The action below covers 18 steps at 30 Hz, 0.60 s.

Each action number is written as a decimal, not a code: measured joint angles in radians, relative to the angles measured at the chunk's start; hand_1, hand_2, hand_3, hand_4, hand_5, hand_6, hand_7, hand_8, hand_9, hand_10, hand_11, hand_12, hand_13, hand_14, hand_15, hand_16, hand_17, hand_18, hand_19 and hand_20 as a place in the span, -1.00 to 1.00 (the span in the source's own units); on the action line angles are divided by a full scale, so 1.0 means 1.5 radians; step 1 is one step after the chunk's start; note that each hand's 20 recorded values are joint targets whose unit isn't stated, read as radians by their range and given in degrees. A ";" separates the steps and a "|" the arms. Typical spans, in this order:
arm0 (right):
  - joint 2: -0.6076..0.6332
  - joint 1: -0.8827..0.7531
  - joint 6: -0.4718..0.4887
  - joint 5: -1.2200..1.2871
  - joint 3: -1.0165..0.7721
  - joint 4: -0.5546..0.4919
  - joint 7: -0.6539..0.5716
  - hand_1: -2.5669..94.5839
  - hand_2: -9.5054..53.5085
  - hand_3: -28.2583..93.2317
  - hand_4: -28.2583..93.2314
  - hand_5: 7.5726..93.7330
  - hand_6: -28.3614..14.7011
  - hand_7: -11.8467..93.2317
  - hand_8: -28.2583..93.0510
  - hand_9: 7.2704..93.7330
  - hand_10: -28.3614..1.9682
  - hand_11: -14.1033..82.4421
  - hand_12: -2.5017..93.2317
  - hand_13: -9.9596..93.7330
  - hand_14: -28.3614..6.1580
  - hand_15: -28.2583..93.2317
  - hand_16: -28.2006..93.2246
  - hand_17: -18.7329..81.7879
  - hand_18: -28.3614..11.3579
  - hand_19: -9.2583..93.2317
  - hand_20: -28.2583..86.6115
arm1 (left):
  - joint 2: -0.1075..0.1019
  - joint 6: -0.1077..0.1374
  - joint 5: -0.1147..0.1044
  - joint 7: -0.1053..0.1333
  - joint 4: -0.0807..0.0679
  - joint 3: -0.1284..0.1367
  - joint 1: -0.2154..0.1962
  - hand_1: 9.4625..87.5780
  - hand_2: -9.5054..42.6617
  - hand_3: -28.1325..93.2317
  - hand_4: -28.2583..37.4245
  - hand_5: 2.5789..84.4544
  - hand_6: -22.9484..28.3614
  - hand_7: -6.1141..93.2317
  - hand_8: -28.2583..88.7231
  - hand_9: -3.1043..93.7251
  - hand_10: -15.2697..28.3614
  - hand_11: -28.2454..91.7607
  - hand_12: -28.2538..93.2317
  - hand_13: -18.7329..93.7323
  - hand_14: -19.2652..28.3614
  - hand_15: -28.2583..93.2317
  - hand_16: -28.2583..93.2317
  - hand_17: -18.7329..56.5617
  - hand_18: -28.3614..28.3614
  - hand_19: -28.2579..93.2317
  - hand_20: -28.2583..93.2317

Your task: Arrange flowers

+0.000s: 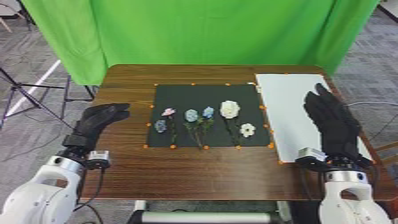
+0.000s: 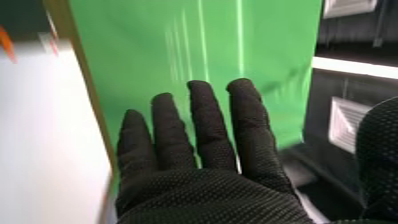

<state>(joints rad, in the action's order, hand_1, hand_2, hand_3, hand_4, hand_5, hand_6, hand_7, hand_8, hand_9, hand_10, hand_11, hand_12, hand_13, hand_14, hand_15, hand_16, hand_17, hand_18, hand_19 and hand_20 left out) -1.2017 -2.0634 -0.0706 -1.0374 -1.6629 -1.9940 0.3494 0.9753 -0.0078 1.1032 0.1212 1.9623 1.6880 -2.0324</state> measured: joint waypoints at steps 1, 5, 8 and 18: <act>0.001 0.000 0.011 0.001 0.005 0.002 -0.002 -0.85 -0.54 0.68 -0.82 -0.12 0.27 -0.62 -0.65 -0.15 -0.05 -0.59 -0.70 -0.23 -0.21 -0.41 -0.23 -0.37 -0.18 -0.81 -0.11 | 0.002 0.015 -0.001 0.005 0.002 -0.002 -0.004 -0.41 -0.40 0.45 -0.74 0.16 0.11 -0.54 -0.65 0.13 0.39 -0.13 -0.36 0.02 0.56 -0.19 -0.61 -0.34 0.42 -0.26 -0.31; 0.003 0.003 -0.013 0.027 0.027 0.005 -0.004 -0.84 -0.54 0.69 -0.81 -0.09 0.27 -0.60 -0.65 -0.12 -0.06 -0.59 -0.70 -0.22 -0.20 -0.40 -0.23 -0.36 -0.18 -0.81 -0.11 | 0.007 0.033 -0.005 0.017 0.005 -0.003 -0.013 -0.42 -0.40 0.45 -0.74 0.16 0.11 -0.54 -0.65 0.13 0.39 -0.13 -0.36 0.02 0.57 -0.19 -0.61 -0.34 0.42 -0.26 -0.32; 0.008 0.009 -0.069 0.057 0.044 0.006 0.000 -0.83 -0.54 0.70 -0.81 -0.07 0.27 -0.59 -0.66 -0.10 -0.05 -0.59 -0.70 -0.20 -0.18 -0.39 -0.23 -0.36 -0.18 -0.81 -0.11 | 0.007 0.030 -0.008 0.022 0.005 -0.003 -0.017 -0.43 -0.41 0.46 -0.74 0.16 0.11 -0.54 -0.65 0.13 0.39 -0.13 -0.36 0.02 0.57 -0.19 -0.61 -0.35 0.42 -0.27 -0.32; 0.014 0.021 -0.093 0.045 0.053 0.014 0.018 -0.76 -0.62 0.70 -0.82 -0.02 0.28 -0.55 -0.67 -0.03 -0.07 -0.57 -0.67 -0.17 -0.18 -0.36 -0.21 -0.31 -0.30 -0.77 -0.05 | 0.007 0.029 -0.014 0.038 0.004 -0.009 -0.016 -0.44 -0.42 0.47 -0.74 0.17 0.10 -0.53 -0.65 0.12 0.38 -0.13 -0.35 0.01 0.58 -0.17 -0.60 -0.38 0.45 -0.28 -0.32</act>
<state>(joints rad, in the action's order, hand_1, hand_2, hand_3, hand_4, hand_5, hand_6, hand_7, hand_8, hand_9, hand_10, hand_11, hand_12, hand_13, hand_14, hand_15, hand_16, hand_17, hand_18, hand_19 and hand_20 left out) -1.1801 -2.0318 -0.2107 -0.9695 -1.5829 -1.9725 0.3768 0.9862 0.0356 1.0824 0.1787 1.9686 1.6741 -2.0569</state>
